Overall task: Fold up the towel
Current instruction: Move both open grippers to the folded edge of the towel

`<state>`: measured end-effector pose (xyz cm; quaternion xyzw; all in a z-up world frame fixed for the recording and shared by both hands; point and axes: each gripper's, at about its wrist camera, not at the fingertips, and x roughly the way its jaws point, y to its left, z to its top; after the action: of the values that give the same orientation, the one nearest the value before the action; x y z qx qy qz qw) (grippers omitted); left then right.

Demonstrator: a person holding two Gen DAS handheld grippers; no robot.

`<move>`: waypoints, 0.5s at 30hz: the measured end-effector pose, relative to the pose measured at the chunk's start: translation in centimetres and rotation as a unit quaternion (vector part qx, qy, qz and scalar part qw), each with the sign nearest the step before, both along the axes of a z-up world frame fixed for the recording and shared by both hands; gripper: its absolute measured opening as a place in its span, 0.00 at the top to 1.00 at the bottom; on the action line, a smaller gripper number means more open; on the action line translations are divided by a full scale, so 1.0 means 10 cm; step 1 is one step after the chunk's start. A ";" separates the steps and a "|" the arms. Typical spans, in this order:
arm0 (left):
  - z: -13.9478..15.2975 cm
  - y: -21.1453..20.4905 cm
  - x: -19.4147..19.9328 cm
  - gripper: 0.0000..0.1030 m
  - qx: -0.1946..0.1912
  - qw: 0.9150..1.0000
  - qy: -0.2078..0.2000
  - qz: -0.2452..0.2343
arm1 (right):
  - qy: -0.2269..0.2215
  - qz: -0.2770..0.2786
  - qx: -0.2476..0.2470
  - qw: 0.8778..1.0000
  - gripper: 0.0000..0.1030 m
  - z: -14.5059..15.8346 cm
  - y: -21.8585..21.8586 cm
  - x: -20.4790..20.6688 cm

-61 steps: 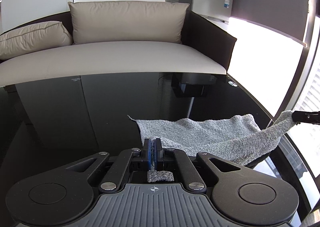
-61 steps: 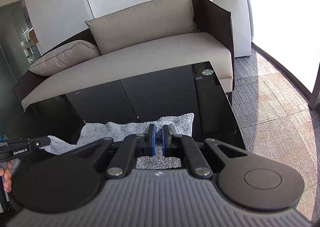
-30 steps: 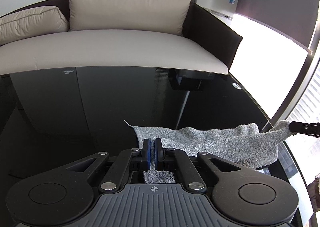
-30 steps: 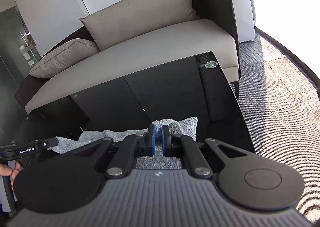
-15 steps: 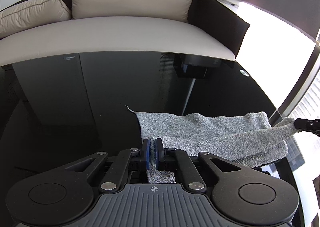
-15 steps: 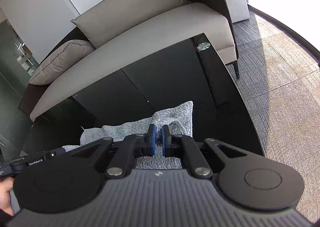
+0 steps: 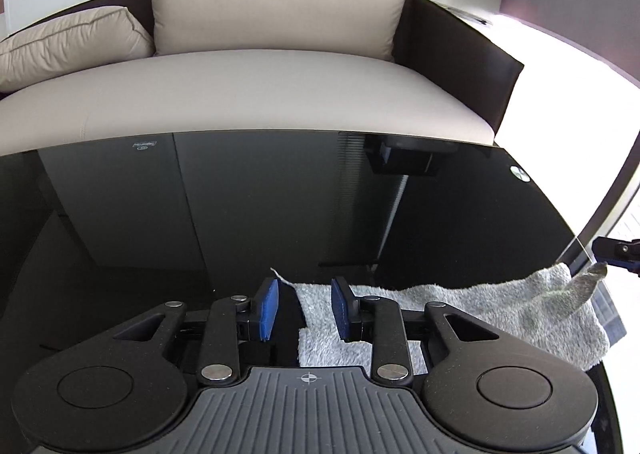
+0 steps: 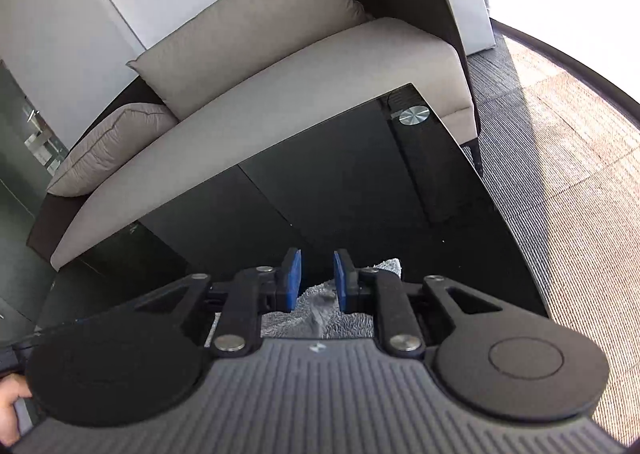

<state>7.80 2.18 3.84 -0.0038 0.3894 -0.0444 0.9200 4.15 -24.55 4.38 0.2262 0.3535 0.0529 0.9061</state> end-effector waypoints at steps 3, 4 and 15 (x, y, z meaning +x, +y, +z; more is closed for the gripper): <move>-0.06 0.07 -0.12 0.73 -0.026 0.999 0.022 -0.013 | 0.002 -0.007 0.020 1.000 0.63 -0.04 -0.09 -0.01; -0.09 0.06 -0.16 0.73 -0.022 0.999 0.027 -0.020 | 0.008 0.000 0.024 1.000 0.62 -0.06 -0.10 -0.03; -0.33 0.00 -0.24 0.69 0.007 0.997 0.050 -0.056 | 0.031 0.096 -0.040 0.994 0.61 -0.22 0.12 -0.15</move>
<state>5.41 2.17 0.58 0.0224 0.4349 -0.0925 0.8955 2.65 -23.32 2.22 0.1563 0.4030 0.1188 0.8939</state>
